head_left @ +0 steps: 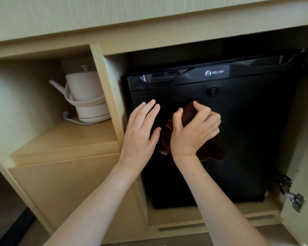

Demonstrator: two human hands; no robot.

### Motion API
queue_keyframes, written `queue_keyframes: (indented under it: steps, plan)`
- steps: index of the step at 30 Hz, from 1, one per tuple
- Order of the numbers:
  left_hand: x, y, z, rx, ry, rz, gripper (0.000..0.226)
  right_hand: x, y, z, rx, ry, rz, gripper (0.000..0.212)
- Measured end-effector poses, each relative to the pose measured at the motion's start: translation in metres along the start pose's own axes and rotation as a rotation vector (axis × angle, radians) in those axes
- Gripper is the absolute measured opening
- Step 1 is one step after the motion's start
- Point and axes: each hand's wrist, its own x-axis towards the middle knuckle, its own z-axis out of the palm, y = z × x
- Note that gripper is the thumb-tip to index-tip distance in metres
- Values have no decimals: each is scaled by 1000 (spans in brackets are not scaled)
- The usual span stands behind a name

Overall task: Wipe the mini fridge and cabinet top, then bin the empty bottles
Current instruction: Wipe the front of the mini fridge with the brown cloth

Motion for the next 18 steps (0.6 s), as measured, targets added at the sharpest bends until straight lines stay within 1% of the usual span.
queue_keyframes:
  steps: [4,7,9,11,14,18]
  plan:
    - [0,1,4,14,1,-36,59,-23,27,-3,12,9,-152,36]
    - [-1,4,6,9,-1,-70,58,-68,58,-16,-42,-101,-239,37]
    - [-1,5,6,-1,-7,-90,58,-83,68,-22,-63,-167,-224,37]
    - [0,6,6,-15,-3,-107,57,-80,63,-21,-59,-173,-164,36]
    - [1,6,6,-25,4,-115,57,-60,38,-14,5,-128,-75,35]
    - [0,5,10,-15,15,-98,57,-34,17,-2,46,-53,-64,35]
